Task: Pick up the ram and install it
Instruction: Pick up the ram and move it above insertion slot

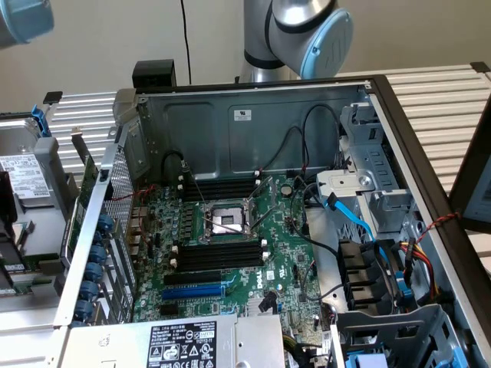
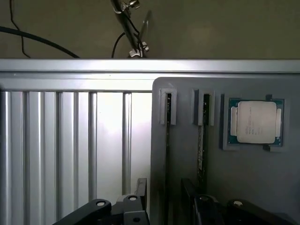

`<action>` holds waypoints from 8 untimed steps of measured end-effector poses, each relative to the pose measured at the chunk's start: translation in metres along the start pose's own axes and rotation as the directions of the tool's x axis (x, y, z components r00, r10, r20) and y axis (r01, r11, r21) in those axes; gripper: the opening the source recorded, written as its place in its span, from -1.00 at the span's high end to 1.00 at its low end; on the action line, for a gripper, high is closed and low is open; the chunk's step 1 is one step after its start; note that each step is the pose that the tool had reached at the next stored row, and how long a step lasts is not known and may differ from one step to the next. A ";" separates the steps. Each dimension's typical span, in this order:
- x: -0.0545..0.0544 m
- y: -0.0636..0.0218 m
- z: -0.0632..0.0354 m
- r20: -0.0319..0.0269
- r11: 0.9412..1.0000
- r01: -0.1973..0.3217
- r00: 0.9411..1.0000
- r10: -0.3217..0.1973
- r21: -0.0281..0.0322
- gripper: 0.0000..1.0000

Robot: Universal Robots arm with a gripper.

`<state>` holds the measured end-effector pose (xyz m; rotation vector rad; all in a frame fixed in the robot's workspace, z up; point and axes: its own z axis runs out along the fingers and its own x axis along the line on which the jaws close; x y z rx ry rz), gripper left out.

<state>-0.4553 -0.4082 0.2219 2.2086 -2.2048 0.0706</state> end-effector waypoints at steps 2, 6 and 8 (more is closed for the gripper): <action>0.000 0.0001 0.0033 0.001 1.000 0.000 1.000 0.000 0.002 0.15; 0.000 0.0002 0.0105 0.001 1.000 0.000 1.000 0.000 0.005 0.15; 0.000 0.0002 0.0137 0.002 1.000 -0.001 1.000 0.000 0.005 0.15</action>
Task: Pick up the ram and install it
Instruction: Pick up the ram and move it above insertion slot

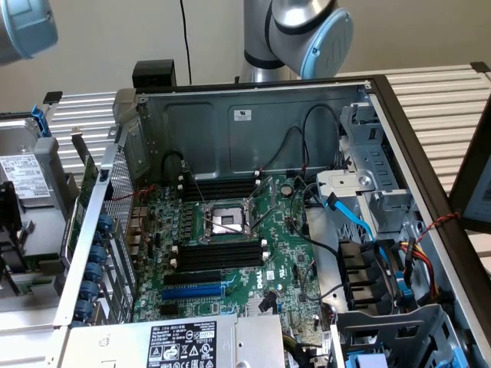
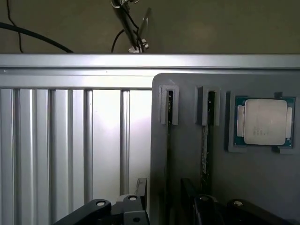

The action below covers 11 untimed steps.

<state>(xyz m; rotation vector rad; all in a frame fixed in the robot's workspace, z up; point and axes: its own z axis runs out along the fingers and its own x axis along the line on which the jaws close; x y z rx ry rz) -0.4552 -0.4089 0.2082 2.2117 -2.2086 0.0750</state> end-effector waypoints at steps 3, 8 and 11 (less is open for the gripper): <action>0.000 0.0001 0.0029 0.001 1.000 0.000 1.000 0.000 0.000 0.15; 0.000 0.0001 0.0073 0.004 1.000 -0.001 1.000 0.001 0.000 0.15; 0.000 0.0002 0.0095 0.005 1.000 -0.002 1.000 0.002 0.000 0.15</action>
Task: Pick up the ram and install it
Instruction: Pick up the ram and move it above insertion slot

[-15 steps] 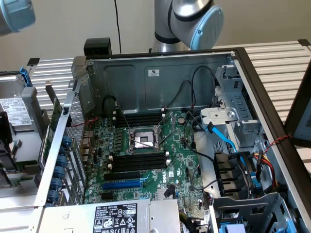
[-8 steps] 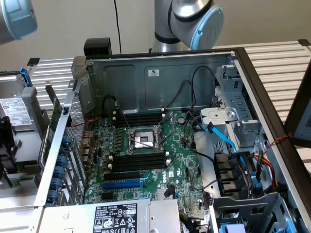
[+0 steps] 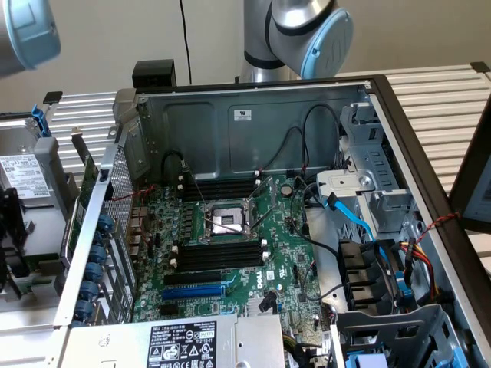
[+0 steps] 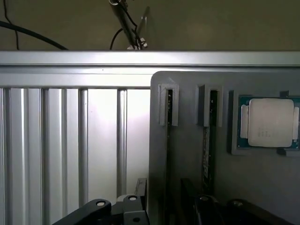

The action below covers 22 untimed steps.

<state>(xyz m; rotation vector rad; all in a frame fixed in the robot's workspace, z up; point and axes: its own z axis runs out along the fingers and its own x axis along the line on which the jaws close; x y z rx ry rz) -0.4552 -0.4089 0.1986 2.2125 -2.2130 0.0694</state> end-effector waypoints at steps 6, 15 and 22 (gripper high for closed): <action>0.000 -0.0001 0.0001 0.002 1.000 -0.002 1.000 0.002 0.002 0.57; 0.002 -0.0007 -0.0298 0.002 1.000 -0.010 1.000 0.010 0.003 0.74; 0.002 -0.0011 -0.0451 0.007 1.000 -0.013 1.000 0.013 0.010 0.74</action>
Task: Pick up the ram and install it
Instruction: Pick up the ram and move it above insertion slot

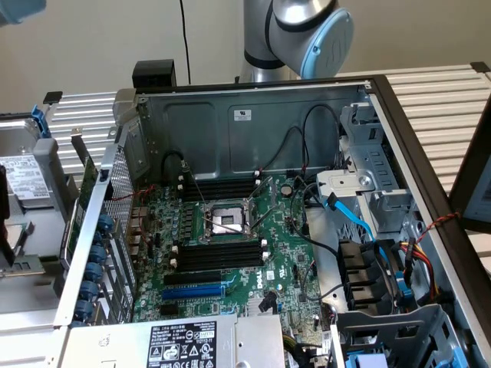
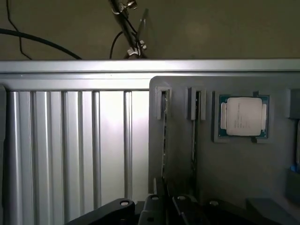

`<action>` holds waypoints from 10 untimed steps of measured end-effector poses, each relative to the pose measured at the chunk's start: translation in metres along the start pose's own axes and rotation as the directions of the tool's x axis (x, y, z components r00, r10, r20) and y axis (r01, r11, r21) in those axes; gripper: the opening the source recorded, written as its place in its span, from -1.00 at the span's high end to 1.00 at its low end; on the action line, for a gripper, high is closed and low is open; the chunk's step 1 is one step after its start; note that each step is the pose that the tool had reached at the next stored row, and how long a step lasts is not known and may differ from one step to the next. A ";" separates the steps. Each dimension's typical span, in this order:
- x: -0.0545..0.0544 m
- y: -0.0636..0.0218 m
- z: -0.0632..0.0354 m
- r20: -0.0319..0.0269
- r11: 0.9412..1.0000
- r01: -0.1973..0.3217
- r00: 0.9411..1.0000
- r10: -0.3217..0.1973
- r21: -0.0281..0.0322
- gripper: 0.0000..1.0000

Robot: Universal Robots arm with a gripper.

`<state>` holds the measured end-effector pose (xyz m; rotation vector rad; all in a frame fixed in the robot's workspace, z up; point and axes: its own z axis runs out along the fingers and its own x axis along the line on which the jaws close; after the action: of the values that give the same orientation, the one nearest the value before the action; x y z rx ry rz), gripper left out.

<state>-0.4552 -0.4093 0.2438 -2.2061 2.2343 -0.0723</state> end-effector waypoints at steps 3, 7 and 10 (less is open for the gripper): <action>0.000 -0.0001 -0.0017 0.029 1.000 -0.001 1.000 0.001 0.002 0.74; 0.000 -0.0002 -0.0082 0.060 1.000 -0.002 0.998 0.002 0.002 0.74; 0.001 -0.0008 -0.0219 0.060 1.000 -0.002 0.998 0.002 0.002 0.74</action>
<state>-0.4552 -0.4099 0.2658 -2.1749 2.2047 -0.0079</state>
